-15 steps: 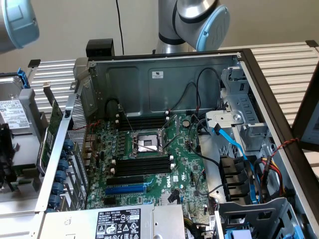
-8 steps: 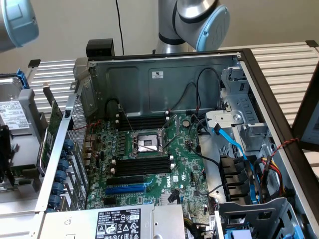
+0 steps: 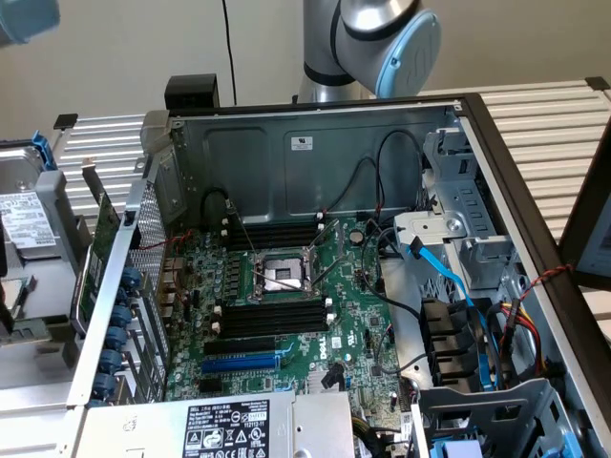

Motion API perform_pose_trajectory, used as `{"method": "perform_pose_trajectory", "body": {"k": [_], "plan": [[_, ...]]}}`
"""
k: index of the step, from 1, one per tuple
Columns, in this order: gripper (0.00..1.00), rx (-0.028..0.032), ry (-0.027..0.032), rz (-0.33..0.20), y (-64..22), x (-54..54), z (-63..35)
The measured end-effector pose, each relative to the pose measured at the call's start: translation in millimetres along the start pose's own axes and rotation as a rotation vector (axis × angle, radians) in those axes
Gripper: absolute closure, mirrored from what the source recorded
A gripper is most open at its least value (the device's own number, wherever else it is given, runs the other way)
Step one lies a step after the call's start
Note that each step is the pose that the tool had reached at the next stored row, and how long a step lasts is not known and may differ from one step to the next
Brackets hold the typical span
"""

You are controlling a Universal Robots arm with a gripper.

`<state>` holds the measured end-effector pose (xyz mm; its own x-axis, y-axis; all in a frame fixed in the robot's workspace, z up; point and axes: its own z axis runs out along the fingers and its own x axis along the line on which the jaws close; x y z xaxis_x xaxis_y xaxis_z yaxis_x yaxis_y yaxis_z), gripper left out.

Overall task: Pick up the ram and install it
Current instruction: 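Pick up the ram and move it above insertion slot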

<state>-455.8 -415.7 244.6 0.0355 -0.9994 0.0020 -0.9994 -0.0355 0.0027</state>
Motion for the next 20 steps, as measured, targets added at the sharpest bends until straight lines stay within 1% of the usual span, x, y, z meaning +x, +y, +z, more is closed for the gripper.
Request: {"method": "perform_pose_trajectory", "body": {"k": [3,6,13,20], "plan": [[0.87,0.0001,0.0,0.0,-1.6,1.5,-13.7],[0.87,0.0,0.0,0.0,-7.0,3.6,-27.5],[0.87,-0.0006,0.0001,0.0,-24.6,11.4,-59.5],[0.87,-0.0016,0.0,0.0,-43.4,22.6,-91.2]]}}
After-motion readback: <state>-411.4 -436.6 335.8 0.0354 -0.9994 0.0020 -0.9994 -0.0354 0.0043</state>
